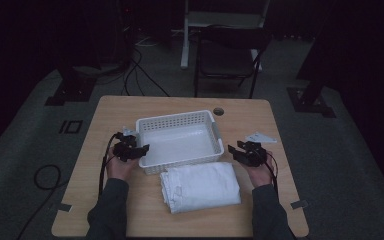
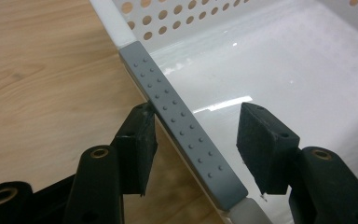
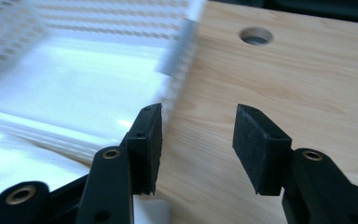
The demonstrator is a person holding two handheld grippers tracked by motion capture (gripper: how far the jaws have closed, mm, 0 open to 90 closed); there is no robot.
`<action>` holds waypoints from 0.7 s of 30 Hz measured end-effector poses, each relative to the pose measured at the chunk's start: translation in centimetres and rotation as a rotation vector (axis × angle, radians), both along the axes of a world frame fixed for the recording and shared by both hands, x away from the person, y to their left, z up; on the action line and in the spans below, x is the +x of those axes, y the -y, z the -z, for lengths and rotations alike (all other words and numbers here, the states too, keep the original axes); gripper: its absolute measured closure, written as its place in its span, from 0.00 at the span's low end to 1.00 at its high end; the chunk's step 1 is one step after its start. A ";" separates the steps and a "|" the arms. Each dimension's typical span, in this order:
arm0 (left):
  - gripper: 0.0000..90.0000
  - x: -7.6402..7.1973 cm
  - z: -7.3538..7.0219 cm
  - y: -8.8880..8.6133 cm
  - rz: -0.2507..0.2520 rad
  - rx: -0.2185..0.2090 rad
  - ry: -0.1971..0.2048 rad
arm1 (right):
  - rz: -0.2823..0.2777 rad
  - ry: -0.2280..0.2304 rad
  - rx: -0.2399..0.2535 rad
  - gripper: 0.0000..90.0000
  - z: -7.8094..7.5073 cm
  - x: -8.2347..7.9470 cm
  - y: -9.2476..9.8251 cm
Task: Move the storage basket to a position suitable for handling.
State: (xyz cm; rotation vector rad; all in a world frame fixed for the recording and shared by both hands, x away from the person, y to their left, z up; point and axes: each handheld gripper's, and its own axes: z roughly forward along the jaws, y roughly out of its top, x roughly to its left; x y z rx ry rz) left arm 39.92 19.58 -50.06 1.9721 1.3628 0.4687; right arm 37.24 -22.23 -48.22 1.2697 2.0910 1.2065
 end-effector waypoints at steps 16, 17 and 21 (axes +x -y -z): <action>0.63 3.4 0.0 3.2 0.043 0.020 -0.003 | 0.052 -0.072 -0.029 0.72 1.3 1.3 -0.3; 0.66 3.6 0.0 3.2 0.044 0.023 -0.004 | 0.057 -0.070 -0.034 0.73 1.2 1.2 -0.3; 0.68 4.5 0.0 2.9 0.050 -0.009 -0.014 | 0.061 -0.061 -0.046 0.73 1.1 1.0 -0.5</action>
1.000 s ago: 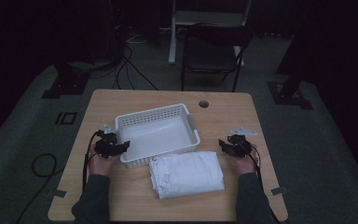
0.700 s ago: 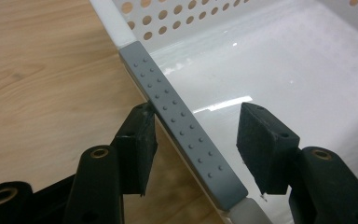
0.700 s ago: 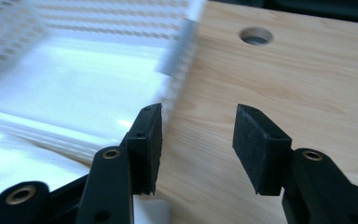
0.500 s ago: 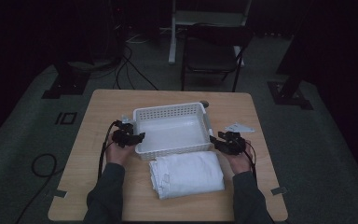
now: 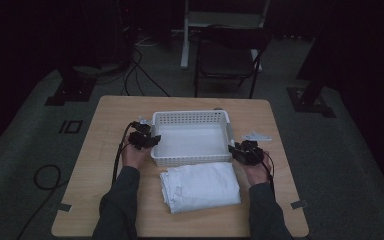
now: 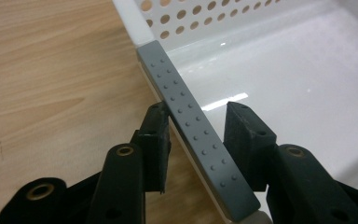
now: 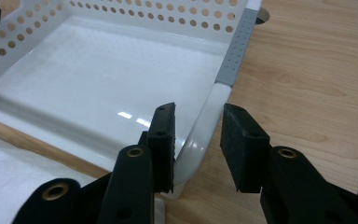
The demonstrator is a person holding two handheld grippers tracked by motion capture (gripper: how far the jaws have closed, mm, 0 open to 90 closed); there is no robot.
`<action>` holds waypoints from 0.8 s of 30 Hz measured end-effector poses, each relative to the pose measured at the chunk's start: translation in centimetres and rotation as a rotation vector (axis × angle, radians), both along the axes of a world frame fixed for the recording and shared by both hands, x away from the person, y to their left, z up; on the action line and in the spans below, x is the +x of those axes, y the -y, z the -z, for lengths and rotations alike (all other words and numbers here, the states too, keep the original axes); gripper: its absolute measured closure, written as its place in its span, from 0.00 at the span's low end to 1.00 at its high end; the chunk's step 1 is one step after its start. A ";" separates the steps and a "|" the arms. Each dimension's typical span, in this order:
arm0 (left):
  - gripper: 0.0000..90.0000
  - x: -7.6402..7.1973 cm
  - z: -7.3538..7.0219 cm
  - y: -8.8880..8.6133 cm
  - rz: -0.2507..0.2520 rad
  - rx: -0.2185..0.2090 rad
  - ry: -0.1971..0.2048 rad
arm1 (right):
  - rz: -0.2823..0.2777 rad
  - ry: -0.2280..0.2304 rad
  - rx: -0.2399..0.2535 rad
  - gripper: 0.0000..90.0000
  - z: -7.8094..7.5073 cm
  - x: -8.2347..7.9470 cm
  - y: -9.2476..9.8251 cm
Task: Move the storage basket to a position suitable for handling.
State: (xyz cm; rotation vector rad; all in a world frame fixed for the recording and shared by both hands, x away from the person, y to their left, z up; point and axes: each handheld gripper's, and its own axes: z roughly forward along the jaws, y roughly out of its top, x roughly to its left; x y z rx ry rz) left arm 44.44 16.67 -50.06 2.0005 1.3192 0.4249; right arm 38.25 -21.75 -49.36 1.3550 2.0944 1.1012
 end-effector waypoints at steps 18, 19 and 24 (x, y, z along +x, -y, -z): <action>0.62 1.2 0.1 -0.2 -0.013 -0.026 0.013 | 0.022 0.000 0.024 0.73 0.1 0.5 0.1; 0.61 1.2 0.0 -0.3 -0.012 -0.031 0.017 | 0.020 0.000 0.025 0.73 0.1 0.5 0.1; 0.51 0.1 -1.4 -0.9 -0.026 -0.056 0.068 | 0.022 0.020 0.018 0.65 -0.1 0.2 0.3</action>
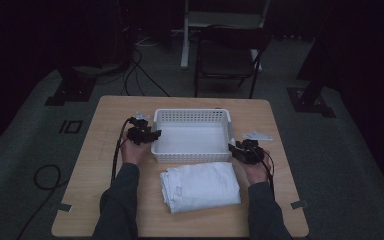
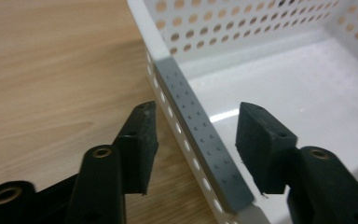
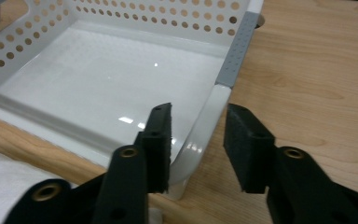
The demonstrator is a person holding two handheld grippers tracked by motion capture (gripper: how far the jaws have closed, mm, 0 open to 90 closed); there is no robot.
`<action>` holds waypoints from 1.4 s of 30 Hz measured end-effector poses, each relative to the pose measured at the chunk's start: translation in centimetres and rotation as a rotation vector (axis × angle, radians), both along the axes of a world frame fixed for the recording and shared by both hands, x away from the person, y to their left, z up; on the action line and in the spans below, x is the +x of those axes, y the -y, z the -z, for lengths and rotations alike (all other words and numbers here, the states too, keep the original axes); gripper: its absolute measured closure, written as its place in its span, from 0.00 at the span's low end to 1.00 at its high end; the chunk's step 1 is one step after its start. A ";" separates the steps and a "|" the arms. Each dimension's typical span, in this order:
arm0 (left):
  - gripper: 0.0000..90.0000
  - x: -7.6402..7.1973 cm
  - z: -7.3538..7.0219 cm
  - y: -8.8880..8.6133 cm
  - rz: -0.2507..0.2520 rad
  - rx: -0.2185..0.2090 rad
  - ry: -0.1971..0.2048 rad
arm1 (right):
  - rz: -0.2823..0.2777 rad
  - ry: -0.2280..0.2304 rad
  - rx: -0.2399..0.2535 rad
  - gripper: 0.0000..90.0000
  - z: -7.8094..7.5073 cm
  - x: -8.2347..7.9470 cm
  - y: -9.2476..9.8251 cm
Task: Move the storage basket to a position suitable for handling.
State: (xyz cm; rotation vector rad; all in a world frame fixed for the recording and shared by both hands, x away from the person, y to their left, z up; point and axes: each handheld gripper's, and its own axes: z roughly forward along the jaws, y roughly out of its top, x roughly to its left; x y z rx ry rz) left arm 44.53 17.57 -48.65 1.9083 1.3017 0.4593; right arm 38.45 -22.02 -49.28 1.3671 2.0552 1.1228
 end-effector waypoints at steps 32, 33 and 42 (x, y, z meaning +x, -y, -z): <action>0.47 -15.3 -0.6 3.7 0.239 -0.065 0.060 | -0.231 -0.066 0.039 0.56 1.1 -8.9 1.3; 0.48 -15.3 -0.6 3.7 0.239 -0.065 0.060 | -0.231 -0.066 0.039 0.56 1.1 -8.9 1.3; 0.51 -18.9 1.8 4.4 0.286 0.006 -0.017 | -0.236 -0.126 0.041 0.60 2.3 -10.3 1.3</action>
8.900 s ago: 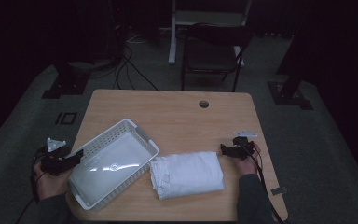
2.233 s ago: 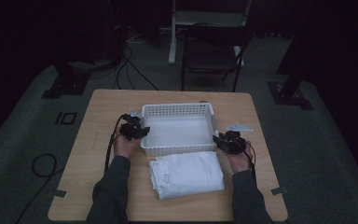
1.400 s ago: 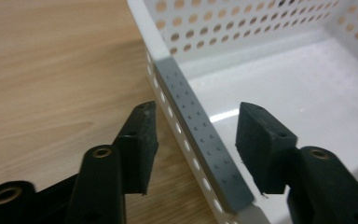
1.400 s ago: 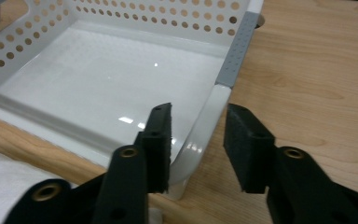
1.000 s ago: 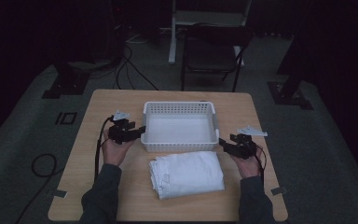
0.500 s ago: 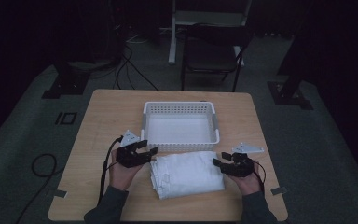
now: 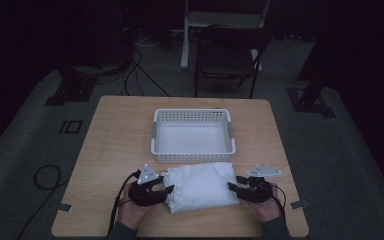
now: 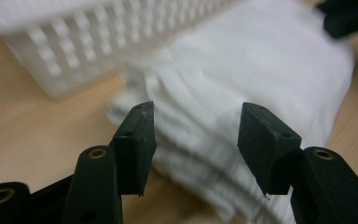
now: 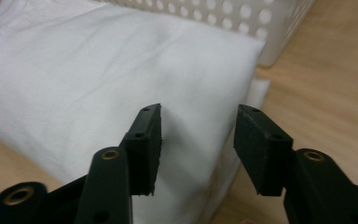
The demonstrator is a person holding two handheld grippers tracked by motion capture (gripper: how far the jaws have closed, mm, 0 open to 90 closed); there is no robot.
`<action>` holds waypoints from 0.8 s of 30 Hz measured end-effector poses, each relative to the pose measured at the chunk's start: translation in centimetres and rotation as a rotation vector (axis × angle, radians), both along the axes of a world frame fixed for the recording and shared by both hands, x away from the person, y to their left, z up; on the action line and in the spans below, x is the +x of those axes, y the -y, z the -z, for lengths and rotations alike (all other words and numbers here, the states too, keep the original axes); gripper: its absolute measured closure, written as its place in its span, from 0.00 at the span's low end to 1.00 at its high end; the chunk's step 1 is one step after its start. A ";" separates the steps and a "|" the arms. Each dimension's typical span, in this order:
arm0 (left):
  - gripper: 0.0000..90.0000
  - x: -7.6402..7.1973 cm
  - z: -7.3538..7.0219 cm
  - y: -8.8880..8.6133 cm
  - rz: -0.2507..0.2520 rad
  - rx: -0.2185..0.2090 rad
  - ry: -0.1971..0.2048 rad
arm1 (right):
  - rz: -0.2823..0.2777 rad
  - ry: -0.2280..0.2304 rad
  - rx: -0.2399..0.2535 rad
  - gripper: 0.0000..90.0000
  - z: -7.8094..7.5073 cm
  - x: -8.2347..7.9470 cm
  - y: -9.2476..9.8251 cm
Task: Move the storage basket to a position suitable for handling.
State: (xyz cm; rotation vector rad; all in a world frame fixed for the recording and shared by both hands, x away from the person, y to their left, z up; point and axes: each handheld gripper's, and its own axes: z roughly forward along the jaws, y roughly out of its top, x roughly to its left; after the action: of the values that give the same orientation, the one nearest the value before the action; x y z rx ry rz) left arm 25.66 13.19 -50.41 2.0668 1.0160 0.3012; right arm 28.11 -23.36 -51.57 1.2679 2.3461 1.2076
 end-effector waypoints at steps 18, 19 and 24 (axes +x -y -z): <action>0.52 2.0 1.2 -0.8 -0.055 0.023 0.002 | -0.014 -0.047 0.015 0.65 1.4 1.2 -1.9; 0.52 2.2 1.2 -0.9 -0.059 0.024 0.001 | -0.013 -0.046 0.017 0.65 1.4 1.4 -2.0; 0.52 3.2 1.0 -1.2 -0.086 0.040 0.008 | -0.016 -0.032 -0.002 0.64 1.3 1.7 -2.9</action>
State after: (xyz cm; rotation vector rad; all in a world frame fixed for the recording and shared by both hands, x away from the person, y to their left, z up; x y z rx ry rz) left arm 28.83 14.44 -51.43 2.0596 1.1037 0.3763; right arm 29.80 -20.51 -52.87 1.2793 2.3832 1.1989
